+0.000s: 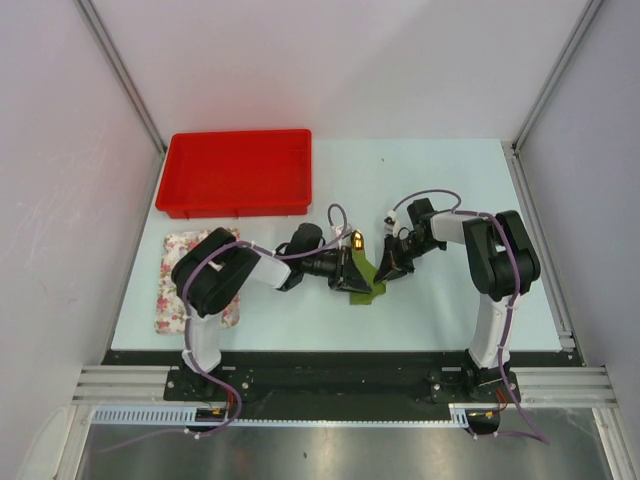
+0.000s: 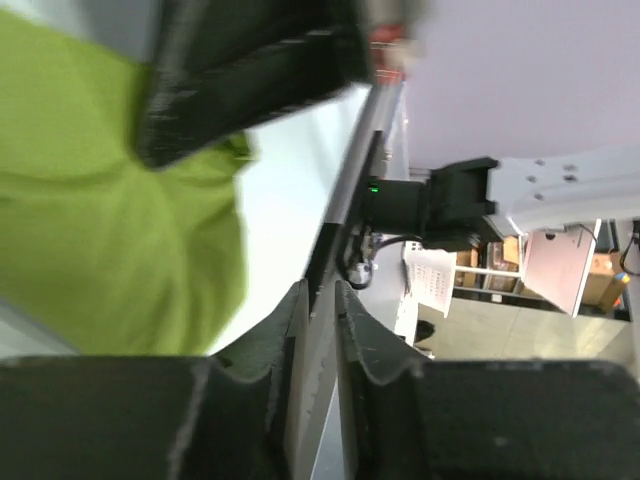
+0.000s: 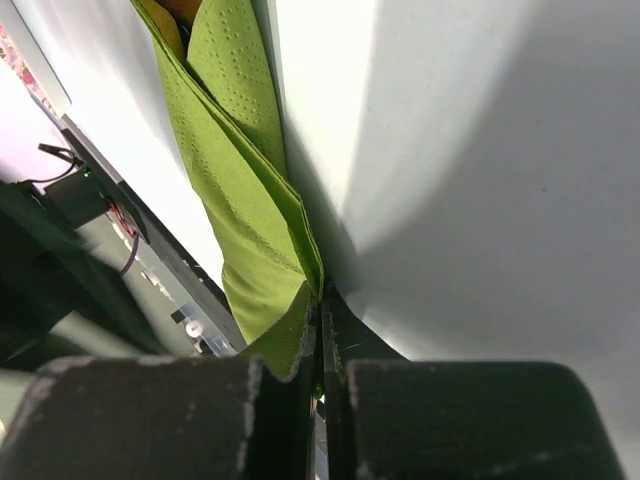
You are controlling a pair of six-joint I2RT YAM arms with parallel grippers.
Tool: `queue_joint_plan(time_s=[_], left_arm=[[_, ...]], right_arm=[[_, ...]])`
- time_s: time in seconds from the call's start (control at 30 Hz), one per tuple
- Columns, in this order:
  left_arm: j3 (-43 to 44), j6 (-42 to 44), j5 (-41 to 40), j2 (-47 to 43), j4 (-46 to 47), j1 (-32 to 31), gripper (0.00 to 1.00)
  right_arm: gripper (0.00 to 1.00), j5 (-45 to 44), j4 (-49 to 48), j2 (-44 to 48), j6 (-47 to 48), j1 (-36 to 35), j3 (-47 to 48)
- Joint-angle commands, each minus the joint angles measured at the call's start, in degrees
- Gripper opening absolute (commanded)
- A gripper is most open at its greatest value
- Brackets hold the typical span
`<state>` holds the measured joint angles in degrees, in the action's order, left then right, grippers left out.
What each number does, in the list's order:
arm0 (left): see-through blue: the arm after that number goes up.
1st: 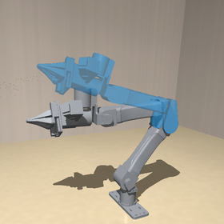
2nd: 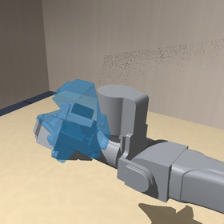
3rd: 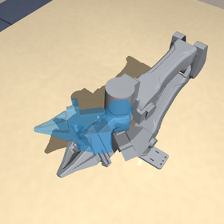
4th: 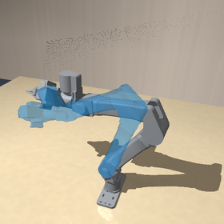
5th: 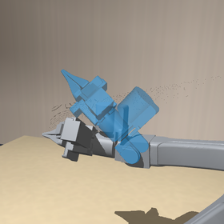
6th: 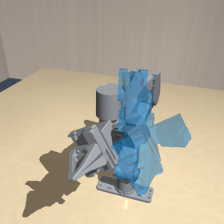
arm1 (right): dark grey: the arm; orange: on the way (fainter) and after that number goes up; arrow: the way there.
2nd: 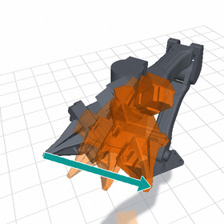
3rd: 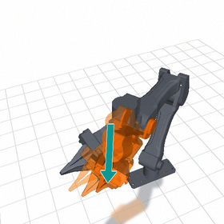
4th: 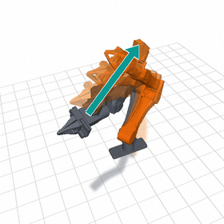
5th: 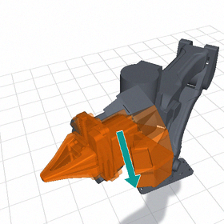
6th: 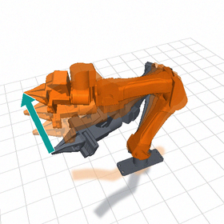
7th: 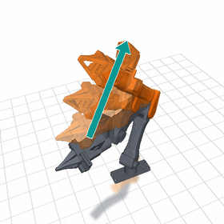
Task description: Place the utensils on the paper napkin and roll it up
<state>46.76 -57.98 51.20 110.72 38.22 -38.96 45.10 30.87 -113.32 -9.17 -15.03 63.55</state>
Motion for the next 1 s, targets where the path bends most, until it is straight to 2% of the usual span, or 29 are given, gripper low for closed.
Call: queue_joint_plan(time_s=[0.0,0.13,0.3,0.33,0.43,0.77,0.97], left_arm=[[1.6,1.3,-0.6,6.3,-3.0,0.6,0.17],[2.5,4.3,-1.4,9.3,-11.0,1.0,0.10],[3.9,4.8,-1.9,11.2,-14.9,1.8,0.01],[3.8,4.8,-2.0,11.1,-15.2,1.7,0.01],[3.8,5.1,-2.2,10.9,-15.1,1.7,0.00],[3.5,5.3,-2.2,10.5,-14.5,1.7,0.00],[3.6,5.4,-1.7,10.6,-14.0,1.7,0.00]], right_arm=[[0.00,-5.0,-2.1,-2.2,0.8,-0.2,-1.0],[0.02,-4.9,-1.3,-1.8,0.8,0.0,0.2],[0.21,-5.2,0.2,0.5,1.3,0.5,2.7],[0.31,-5.2,0.2,1.0,1.3,0.8,3.8],[0.44,-5.0,0.2,1.8,1.3,0.6,5.4],[0.46,-4.9,-2.6,-3.2,1.2,-1.7,8.6],[0.42,-2.4,-5.2,-7.1,-0.7,-1.8,8.0]])
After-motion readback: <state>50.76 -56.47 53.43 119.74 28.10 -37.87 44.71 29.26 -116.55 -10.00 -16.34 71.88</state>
